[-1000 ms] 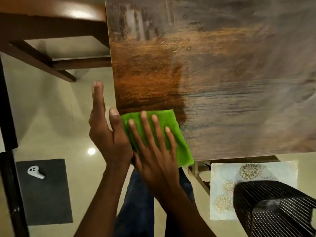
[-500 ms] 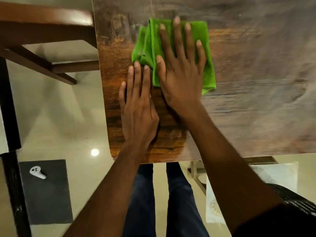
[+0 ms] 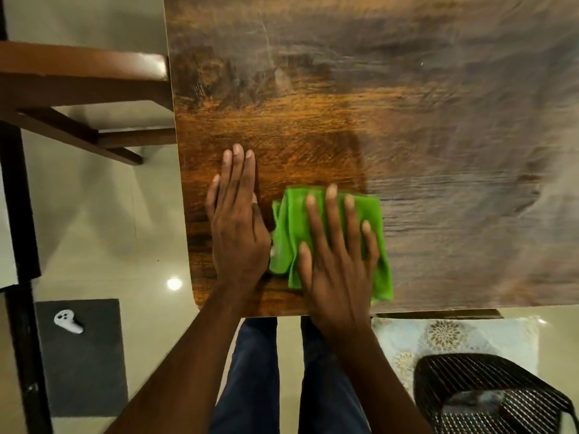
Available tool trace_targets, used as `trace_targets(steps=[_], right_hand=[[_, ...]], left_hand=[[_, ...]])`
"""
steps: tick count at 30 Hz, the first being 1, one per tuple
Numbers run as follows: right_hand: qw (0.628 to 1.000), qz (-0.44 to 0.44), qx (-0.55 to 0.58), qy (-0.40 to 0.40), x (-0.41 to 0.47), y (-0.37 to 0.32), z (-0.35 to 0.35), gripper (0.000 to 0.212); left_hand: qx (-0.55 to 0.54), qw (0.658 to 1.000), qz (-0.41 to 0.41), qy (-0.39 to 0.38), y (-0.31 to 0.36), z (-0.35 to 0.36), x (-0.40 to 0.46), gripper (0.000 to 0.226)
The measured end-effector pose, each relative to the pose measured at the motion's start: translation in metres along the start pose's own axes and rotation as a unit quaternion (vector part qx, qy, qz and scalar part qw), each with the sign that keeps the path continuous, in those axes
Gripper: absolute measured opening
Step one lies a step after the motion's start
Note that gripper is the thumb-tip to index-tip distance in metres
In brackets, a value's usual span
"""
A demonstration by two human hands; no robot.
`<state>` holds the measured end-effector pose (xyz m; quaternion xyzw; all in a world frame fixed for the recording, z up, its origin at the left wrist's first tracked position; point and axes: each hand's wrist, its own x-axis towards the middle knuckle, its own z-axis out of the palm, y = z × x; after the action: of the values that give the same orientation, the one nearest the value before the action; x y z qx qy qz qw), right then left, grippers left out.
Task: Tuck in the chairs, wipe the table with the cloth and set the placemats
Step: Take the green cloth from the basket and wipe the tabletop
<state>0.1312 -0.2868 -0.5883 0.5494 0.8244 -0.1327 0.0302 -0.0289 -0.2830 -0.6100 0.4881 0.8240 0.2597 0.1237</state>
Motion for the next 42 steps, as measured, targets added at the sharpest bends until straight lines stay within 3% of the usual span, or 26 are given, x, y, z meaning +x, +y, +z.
trace_targets(steps=[7, 12, 17, 20, 24, 29, 38, 42], right_hand=[[0.996, 0.016, -0.003, 0.087, 0.161, 0.008, -0.023, 0.062], [0.998, 0.017, 0.003, 0.053, 0.092, 0.011, -0.022, 0.06], [0.997, 0.055, 0.032, -0.048, -0.036, -0.021, -0.004, 0.067], [0.995, 0.062, 0.052, -0.058, -0.064, -0.06, 0.012, 0.071], [0.998, 0.021, 0.033, -0.053, -0.066, -0.033, 0.014, 0.067], [0.992, 0.109, 0.051, -0.022, -0.05, 0.025, -0.008, 0.069], [0.995, 0.029, -0.01, 0.095, 0.135, 0.055, -0.028, 0.062], [0.996, 0.026, -0.02, 0.083, 0.109, 0.054, -0.028, 0.06]], left_hand=[[0.078, 0.997, 0.016, -0.011, 0.009, -0.001, -0.001, 0.056], [0.118, 0.992, 0.025, -0.027, 0.015, -0.005, -0.002, 0.057], [0.035, 0.999, 0.022, -0.004, 0.008, -0.004, 0.0, 0.054], [-0.001, 1.0, 0.021, 0.005, 0.002, -0.003, -0.002, 0.052], [-0.017, 0.999, 0.023, 0.016, 0.003, -0.001, -0.001, 0.05], [0.021, 0.999, 0.03, 0.006, 0.004, -0.001, -0.001, 0.053], [0.1, 0.994, 0.037, -0.028, 0.008, -0.003, -0.002, 0.064], [0.107, 0.993, 0.032, -0.034, 0.011, -0.005, -0.001, 0.063]])
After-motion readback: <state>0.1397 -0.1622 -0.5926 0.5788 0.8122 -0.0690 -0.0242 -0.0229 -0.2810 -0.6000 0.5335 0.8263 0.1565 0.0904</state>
